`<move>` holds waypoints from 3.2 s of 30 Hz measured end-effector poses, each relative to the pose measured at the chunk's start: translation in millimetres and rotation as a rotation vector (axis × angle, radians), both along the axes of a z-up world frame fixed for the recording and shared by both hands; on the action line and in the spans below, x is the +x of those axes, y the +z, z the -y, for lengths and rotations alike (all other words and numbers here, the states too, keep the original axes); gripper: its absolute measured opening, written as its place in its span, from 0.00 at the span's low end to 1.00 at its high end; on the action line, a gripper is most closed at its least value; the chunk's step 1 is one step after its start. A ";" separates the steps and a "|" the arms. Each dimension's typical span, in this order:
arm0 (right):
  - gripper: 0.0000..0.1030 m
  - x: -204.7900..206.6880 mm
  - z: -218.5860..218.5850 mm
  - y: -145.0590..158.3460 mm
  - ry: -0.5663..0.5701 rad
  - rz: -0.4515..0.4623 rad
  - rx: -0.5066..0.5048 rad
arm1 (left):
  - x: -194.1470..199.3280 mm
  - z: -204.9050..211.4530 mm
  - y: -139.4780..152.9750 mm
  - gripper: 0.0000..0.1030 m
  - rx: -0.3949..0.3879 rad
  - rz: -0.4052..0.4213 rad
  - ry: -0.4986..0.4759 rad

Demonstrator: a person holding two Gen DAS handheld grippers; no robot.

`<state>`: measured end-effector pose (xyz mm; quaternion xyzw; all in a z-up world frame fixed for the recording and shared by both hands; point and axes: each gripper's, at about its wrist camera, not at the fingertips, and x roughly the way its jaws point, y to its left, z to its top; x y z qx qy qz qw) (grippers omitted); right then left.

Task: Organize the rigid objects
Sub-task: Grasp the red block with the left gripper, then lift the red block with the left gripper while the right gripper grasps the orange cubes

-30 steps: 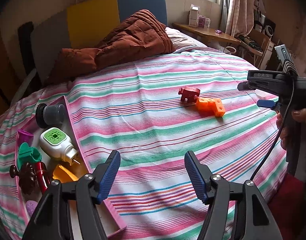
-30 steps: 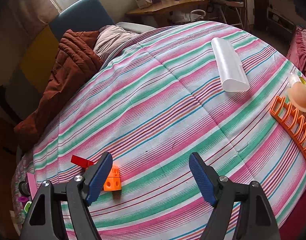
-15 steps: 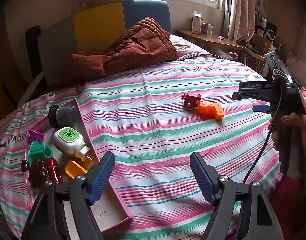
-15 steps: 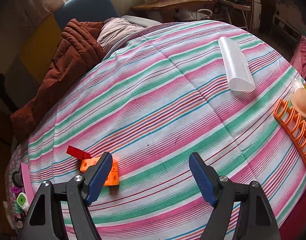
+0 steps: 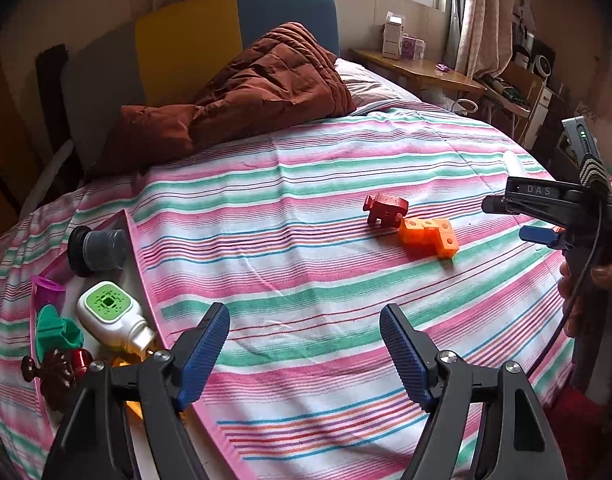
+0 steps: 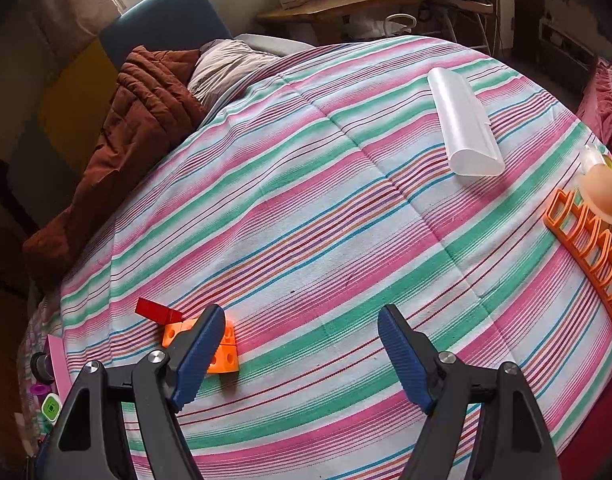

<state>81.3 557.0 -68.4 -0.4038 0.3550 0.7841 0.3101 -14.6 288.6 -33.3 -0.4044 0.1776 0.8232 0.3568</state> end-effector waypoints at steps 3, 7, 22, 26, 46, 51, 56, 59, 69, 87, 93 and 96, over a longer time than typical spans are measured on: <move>0.78 1.9 -1.7 0.0 -0.010 -0.008 -0.014 | -7.9 -15.2 -3.3 0.76 -0.005 0.009 -0.013; 0.78 3.7 -4.8 -0.8 -0.025 -0.017 -0.037 | -19.1 -34.9 -4.5 0.76 0.013 0.018 -0.037; 0.78 3.2 -6.3 -3.1 -0.028 -0.043 -0.084 | -51.5 -142.3 -37.9 0.83 -0.020 0.046 -0.237; 0.78 2.0 -6.8 -3.2 -0.024 -0.043 -0.081 | -64.3 -158.8 -52.4 0.82 -0.016 0.085 -0.244; 0.78 -7.4 -1.4 -7.7 0.032 -0.012 -0.060 | -42.7 -84.8 -66.0 0.46 -0.013 0.096 -0.121; 0.78 -11.7 3.1 -10.0 0.059 0.008 -0.043 | -13.7 -53.5 -58.6 0.46 -0.002 0.073 -0.128; 0.78 -14.9 6.2 -8.4 0.072 0.011 -0.013 | 16.7 -26.4 -52.8 0.46 0.001 0.055 -0.149; 0.78 -17.2 8.5 -8.1 0.089 0.010 -0.004 | 32.8 -15.3 -50.3 0.46 0.003 0.036 -0.165; 0.78 -27.0 22.5 -3.9 0.156 0.007 0.044 | 62.9 8.4 -55.5 0.46 -0.024 0.021 -0.174; 0.78 -32.1 26.3 -9.8 0.189 -0.024 0.001 | 69.5 28.6 -58.9 0.46 -0.009 0.023 -0.140; 0.78 -40.2 32.7 -11.8 0.216 -0.053 -0.033 | 70.1 36.0 -58.2 0.46 0.007 0.035 -0.138; 0.79 -58.0 47.4 -10.6 0.304 -0.015 0.039 | 68.7 41.7 -58.0 0.46 0.010 0.041 -0.132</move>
